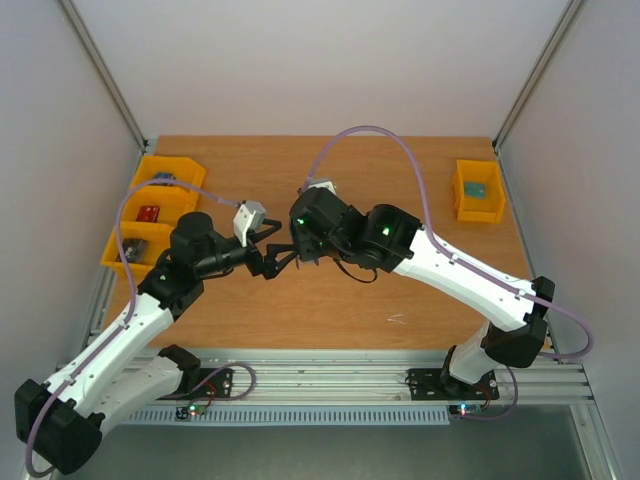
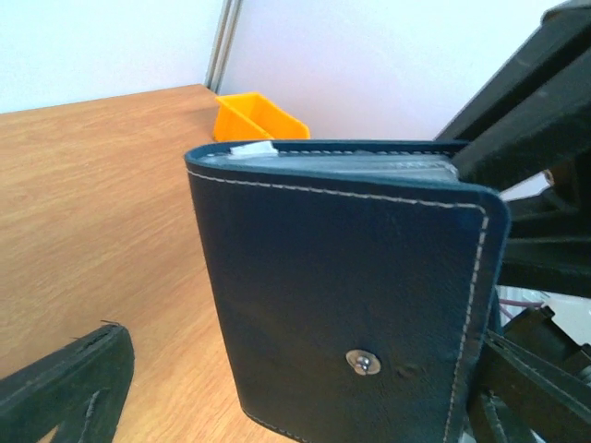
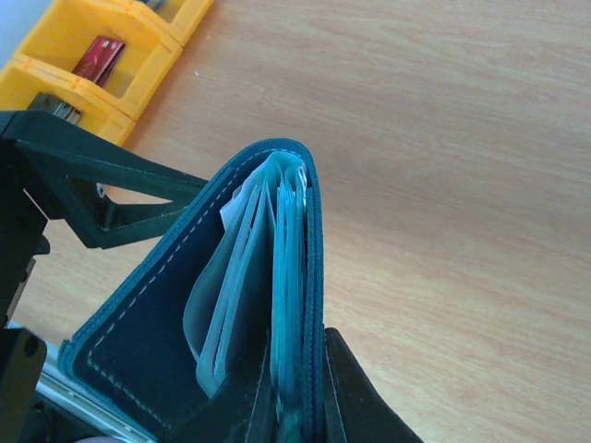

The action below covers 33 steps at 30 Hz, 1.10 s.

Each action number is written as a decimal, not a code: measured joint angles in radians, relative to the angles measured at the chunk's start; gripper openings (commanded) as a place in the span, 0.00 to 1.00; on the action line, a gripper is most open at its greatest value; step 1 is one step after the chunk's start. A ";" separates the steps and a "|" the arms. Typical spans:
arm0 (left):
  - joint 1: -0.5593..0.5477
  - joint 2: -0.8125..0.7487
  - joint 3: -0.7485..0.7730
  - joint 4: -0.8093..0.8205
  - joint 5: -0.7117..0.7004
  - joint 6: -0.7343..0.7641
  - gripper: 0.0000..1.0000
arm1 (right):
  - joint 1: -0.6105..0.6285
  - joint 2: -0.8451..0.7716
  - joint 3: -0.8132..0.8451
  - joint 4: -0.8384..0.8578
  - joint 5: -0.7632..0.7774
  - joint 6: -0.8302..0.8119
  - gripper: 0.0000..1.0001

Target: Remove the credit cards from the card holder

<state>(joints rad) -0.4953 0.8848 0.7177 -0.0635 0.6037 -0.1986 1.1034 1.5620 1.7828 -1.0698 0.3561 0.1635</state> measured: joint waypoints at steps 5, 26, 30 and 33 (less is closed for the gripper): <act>-0.004 0.001 0.000 -0.002 -0.019 -0.010 0.57 | -0.001 0.002 0.000 0.000 -0.005 -0.012 0.01; 0.005 -0.072 -0.020 -0.013 0.066 0.017 0.36 | -0.124 -0.230 -0.152 0.061 -0.327 -0.275 0.01; 0.007 -0.078 -0.021 0.007 0.159 0.005 0.39 | -0.131 -0.247 -0.174 0.086 -0.392 -0.308 0.01; 0.012 -0.086 -0.022 0.031 0.217 -0.005 0.40 | -0.147 -0.270 -0.196 0.111 -0.455 -0.323 0.01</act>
<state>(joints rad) -0.4835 0.7986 0.6960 -0.0326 0.8211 -0.2031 0.9565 1.2919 1.5864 -0.9588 -0.0986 -0.1596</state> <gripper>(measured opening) 0.392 0.089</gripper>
